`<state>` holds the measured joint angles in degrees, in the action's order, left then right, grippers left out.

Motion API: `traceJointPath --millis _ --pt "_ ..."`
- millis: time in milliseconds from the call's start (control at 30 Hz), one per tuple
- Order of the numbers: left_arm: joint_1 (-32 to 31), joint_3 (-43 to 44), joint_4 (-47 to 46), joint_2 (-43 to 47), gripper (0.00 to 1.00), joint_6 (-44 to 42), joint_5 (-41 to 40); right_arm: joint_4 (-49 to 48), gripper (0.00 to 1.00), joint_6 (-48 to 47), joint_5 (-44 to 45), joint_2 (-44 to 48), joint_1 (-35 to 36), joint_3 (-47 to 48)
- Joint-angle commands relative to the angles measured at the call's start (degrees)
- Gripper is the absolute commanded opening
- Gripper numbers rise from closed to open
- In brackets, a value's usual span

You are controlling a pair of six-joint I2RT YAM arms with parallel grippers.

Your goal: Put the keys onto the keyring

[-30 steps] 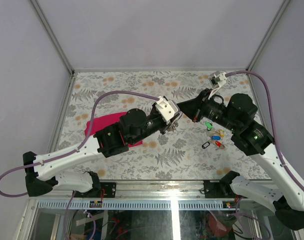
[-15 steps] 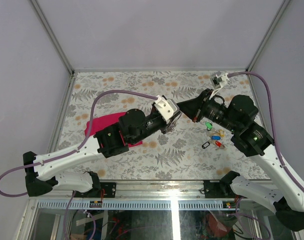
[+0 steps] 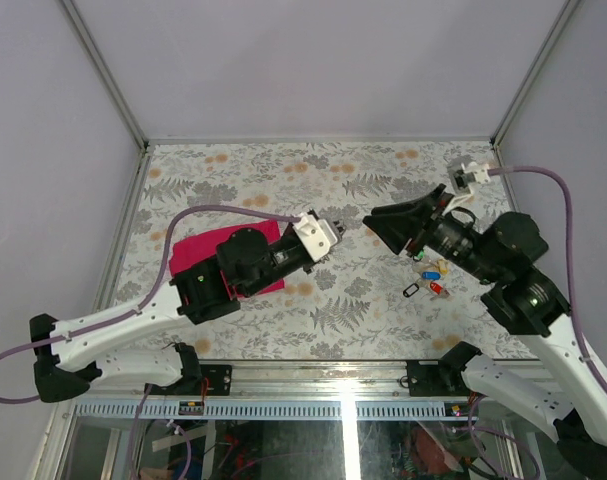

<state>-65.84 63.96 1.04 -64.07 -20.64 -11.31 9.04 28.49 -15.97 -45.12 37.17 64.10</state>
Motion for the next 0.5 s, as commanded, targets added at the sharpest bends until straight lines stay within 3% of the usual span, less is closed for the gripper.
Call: traceJointPath --millis 0,200,467 --pt "0.13 -2.49 -6.87 4.20 0.00 -7.98 3.17 -3.93 0.44 -4.27 1.60 4.20 -0.08 -0.51" --pt "0.17 -6.30 -8.88 7.33 0.00 -15.08 5.79 -3.02 0.46 -8.39 2.05 7.11 -0.08 -2.55" --pt "0.18 -5.30 -5.52 7.80 0.00 -17.37 6.03 2.51 0.46 -11.42 4.81 7.86 -0.08 -3.27"
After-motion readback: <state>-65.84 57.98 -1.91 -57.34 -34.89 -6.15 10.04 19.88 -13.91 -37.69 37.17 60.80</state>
